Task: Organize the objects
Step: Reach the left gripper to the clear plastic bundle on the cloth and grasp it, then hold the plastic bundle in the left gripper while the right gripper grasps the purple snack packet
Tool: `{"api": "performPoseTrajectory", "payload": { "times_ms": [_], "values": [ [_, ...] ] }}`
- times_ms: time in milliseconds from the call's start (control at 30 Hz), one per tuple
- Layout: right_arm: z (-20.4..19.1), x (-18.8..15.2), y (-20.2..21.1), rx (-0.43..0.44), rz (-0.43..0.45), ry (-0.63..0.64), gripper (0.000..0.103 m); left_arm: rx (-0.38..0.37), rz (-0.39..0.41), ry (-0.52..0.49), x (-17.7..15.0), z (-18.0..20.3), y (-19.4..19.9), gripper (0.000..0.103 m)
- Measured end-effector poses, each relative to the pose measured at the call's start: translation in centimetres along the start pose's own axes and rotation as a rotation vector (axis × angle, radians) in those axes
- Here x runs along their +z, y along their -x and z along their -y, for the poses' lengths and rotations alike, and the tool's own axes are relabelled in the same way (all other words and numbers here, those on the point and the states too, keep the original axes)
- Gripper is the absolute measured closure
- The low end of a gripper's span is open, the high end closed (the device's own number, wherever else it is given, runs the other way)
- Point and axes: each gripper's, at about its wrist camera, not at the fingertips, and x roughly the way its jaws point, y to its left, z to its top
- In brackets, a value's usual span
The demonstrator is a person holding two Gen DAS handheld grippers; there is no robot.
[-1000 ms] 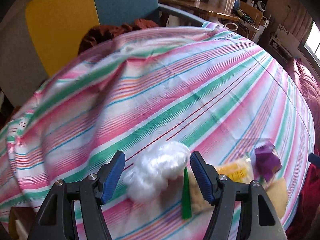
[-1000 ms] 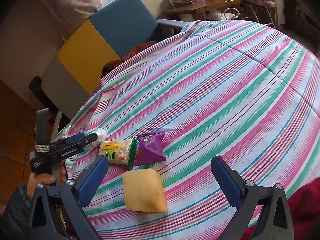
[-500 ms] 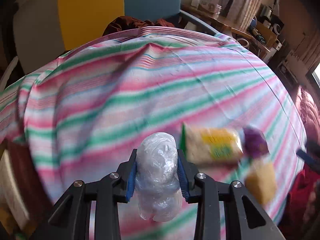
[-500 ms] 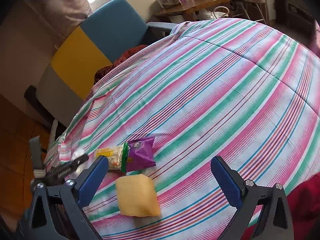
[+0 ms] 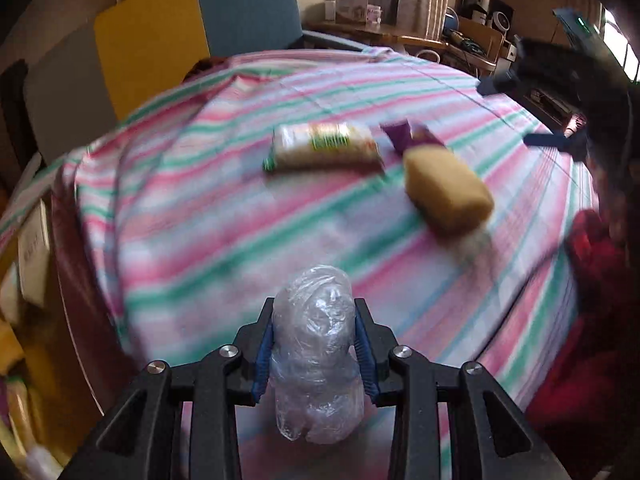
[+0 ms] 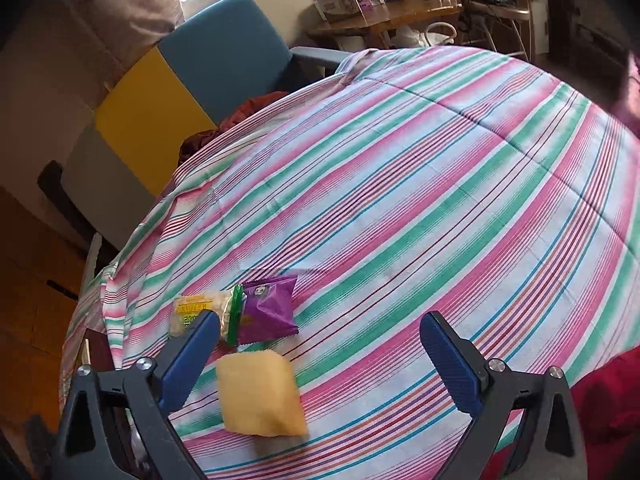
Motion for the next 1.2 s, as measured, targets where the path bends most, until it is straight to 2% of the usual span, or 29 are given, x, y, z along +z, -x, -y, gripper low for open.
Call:
{"api": "performPoseTrajectory", "payload": {
  "times_ms": [100,167,300,533,633,700,933,1000,1033,1067,1200],
  "values": [
    [-0.2,-0.1,-0.2,-0.016,-0.003,0.02,0.014,0.011,0.045,-0.04,-1.4,0.8,0.2,0.068],
    [-0.5,-0.2,-0.3,-0.026,-0.008,0.038,0.024,-0.001,0.052,-0.03,-1.6,0.8,0.3,0.068],
    [-1.2,-0.5,-1.0,-0.051,-0.032,0.082,0.033,-0.041,0.073,-0.008,-1.9,0.1,0.1,0.068],
    [-3.4,-1.4,-2.6,-0.044,-0.094,0.166,0.034,-0.059,0.097,-0.009,-2.3,0.0,0.1,0.067],
    [-3.8,-0.9,-3.4,-0.051,-0.112,0.149,0.032,-0.07,0.105,-0.004,-2.4,-0.2,0.2,0.068],
    [-4.3,-0.4,-4.3,-0.064,-0.128,0.152,0.026,-0.078,0.108,0.002,-2.5,-0.3,0.2,0.068],
    [-6.4,0.7,-8.2,-0.138,-0.191,0.243,0.026,-0.096,0.116,0.019,-2.7,-0.5,0.2,0.067],
    [-6.5,0.6,-9.4,-0.142,-0.221,0.261,0.032,-0.098,0.117,0.019,-2.8,-0.5,0.3,0.067],
    [-6.4,0.4,-9.9,-0.149,-0.225,0.279,0.058,-0.101,0.118,0.019,-2.8,-0.6,0.3,0.067],
    [-6.3,0.3,-9.9,-0.152,-0.211,0.289,0.067,-0.102,0.119,0.02,-2.8,-0.6,0.3,0.067],
    [-5.6,-0.3,-9.6,-0.117,-0.186,0.333,0.068,-0.089,0.125,0.013,-2.8,-0.4,0.2,0.067]
  ]
}}
